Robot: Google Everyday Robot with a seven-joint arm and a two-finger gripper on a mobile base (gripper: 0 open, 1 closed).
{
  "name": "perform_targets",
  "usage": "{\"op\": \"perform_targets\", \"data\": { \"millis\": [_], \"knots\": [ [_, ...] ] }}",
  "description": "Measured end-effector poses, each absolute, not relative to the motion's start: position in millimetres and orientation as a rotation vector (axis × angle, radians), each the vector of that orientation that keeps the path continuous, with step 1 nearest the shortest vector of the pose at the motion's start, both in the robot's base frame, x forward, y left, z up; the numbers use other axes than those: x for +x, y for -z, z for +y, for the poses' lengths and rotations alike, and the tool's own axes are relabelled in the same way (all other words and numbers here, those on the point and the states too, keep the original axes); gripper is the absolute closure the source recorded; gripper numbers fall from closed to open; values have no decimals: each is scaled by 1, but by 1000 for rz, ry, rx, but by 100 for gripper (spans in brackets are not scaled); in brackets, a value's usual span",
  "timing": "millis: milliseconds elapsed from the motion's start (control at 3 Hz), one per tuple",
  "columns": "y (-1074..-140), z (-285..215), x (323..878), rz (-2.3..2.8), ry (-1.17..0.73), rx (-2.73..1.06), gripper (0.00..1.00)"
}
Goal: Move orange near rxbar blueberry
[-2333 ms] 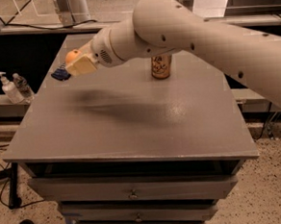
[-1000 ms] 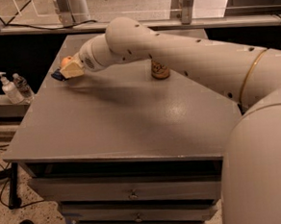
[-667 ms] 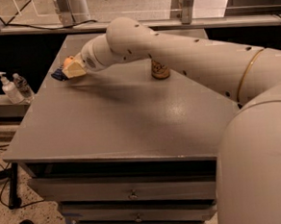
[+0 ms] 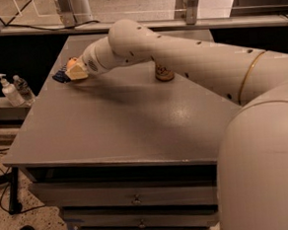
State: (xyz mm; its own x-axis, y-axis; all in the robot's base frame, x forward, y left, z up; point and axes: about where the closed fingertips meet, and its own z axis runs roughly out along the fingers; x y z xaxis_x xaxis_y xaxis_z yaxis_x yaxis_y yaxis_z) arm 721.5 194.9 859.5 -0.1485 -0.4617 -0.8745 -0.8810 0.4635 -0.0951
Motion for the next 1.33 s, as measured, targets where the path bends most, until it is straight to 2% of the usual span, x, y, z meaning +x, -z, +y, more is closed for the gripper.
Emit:
{"op": "perform_targets", "data": {
  "millis": [333,667,1333],
  "knots": [
    [-858,196,721,1781,-568,-1146,14],
    [-856,194,720,1783,-569,-1145,0],
    [-862,188,716,1768,-578,-1136,0]
  ]
}}
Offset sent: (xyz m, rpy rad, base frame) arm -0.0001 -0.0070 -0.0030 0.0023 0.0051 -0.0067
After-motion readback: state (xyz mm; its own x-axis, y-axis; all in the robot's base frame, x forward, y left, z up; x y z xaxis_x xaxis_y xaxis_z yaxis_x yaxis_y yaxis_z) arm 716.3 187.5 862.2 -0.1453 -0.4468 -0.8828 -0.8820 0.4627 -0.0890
